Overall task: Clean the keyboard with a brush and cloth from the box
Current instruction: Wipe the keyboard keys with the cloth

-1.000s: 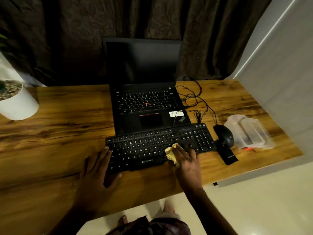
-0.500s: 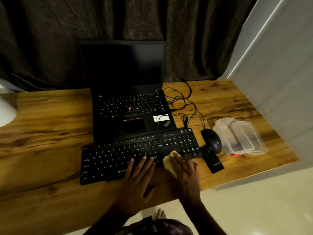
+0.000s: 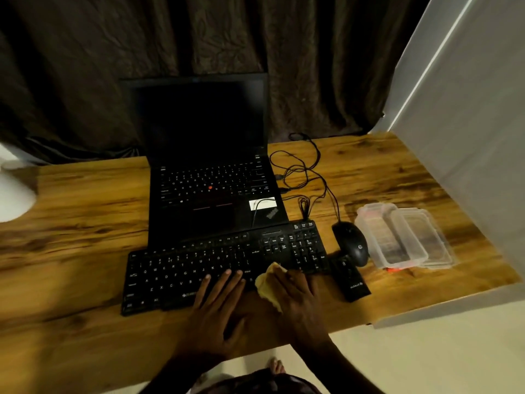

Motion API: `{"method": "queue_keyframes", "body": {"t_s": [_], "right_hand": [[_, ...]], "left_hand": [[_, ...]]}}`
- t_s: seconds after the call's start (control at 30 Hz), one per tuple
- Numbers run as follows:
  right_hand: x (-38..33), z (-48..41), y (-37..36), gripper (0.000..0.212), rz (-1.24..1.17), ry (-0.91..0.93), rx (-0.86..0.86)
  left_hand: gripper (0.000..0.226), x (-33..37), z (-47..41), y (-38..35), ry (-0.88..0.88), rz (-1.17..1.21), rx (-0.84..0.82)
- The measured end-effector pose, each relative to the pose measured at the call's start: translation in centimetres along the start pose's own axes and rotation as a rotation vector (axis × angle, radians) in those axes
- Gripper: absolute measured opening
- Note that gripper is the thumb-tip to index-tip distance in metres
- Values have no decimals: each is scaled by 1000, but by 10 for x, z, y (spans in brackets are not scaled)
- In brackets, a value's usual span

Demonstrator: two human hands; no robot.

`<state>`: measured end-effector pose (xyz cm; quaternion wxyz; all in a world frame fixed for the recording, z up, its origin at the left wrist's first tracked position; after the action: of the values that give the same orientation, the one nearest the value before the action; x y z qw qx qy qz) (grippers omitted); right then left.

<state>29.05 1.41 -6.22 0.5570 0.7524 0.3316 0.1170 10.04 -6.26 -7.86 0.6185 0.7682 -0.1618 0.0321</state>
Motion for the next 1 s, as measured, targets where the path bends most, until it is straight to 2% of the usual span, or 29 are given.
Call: {"method": "queue_keyframes", "body": {"t_s": [0.1, 0.27, 0.33, 0.4, 0.57, 0.63, 0.7, 0.87, 0.93, 1.0], "right_hand": [[9, 1, 6, 45, 14, 44, -1], [11, -5, 19, 43, 48, -77, 96], [1, -7, 17, 39, 45, -88, 112], [-7, -11, 16, 44, 23, -72, 108], [1, -14, 19, 48, 18, -27, -6], [-1, -17, 15, 52, 41, -67, 5], [-11, -20, 8, 46, 50, -90, 30], [-34, -29, 7, 47, 83, -16, -38], [-26, -34, 13, 55, 149, -11, -78], [-13, -36, 20, 68, 230, -111, -126]], "left_hand": [[66, 0, -1, -1, 32, 16, 17], [67, 1, -1, 1, 37, 10, 14], [68, 0, 1, 0, 35, -8, 1], [70, -3, 2, -2, 44, -6, -10], [67, -3, 1, -1, 40, 2, 11], [68, -4, -1, 0, 23, -4, 28], [69, -7, 1, -4, 15, -9, 18], [70, -14, 3, -1, -40, -21, -41], [66, -22, 1, 7, -80, -42, -53], [63, -28, -1, 14, -112, -48, -53]]}}
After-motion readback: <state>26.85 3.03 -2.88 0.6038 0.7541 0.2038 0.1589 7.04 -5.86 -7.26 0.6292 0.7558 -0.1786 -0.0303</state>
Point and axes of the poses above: each hand's wrist, its own z-axis away from the middle knuckle, its own y-axis out of the back of the hand, x = y × z, the point moved 2 cm from there along -z, towards the middle knuckle, and after that the axes turned 1 degree about x, right-handed, at the moved point
